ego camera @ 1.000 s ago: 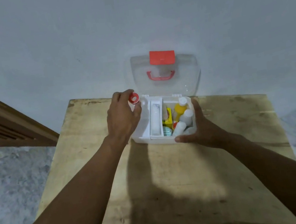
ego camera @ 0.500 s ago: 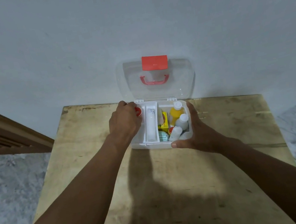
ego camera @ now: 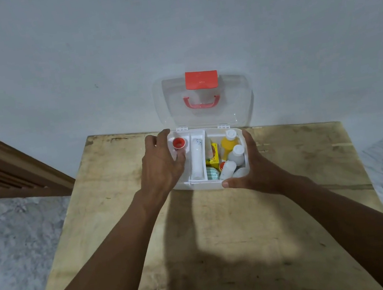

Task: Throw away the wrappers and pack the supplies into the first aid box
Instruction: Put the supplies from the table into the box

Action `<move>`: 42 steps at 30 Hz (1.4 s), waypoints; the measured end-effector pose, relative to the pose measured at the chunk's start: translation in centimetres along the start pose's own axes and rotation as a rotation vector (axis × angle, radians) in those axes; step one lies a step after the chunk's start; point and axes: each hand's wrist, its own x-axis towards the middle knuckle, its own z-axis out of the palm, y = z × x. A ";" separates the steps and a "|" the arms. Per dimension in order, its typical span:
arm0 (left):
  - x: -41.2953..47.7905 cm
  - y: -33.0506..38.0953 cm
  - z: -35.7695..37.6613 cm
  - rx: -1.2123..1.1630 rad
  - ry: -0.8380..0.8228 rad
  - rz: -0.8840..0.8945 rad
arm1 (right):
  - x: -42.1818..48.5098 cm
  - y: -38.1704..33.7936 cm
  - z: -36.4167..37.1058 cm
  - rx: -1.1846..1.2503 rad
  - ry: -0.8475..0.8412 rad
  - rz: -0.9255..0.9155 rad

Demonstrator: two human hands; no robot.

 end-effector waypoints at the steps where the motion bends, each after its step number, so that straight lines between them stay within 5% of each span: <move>1: -0.6 -0.1 0.0 -0.025 -0.004 0.013 | 0.0 0.0 0.1 0.002 0.002 -0.002; 16: -2.8 -0.4 1.2 -0.427 0.089 -0.088 | 0.4 -0.2 0.2 -0.010 0.003 -0.056; 34: -2.6 -0.5 2.0 -0.417 0.086 -0.032 | 0.6 0.2 0.2 0.019 -0.004 -0.034; 38: -3.6 -1.5 1.6 -0.476 -0.014 -0.128 | 0.5 0.0 0.2 0.023 0.002 -0.016; 42: -4.4 -2.6 1.2 -0.514 -0.139 -0.020 | 0.4 -0.2 0.1 0.025 0.002 -0.018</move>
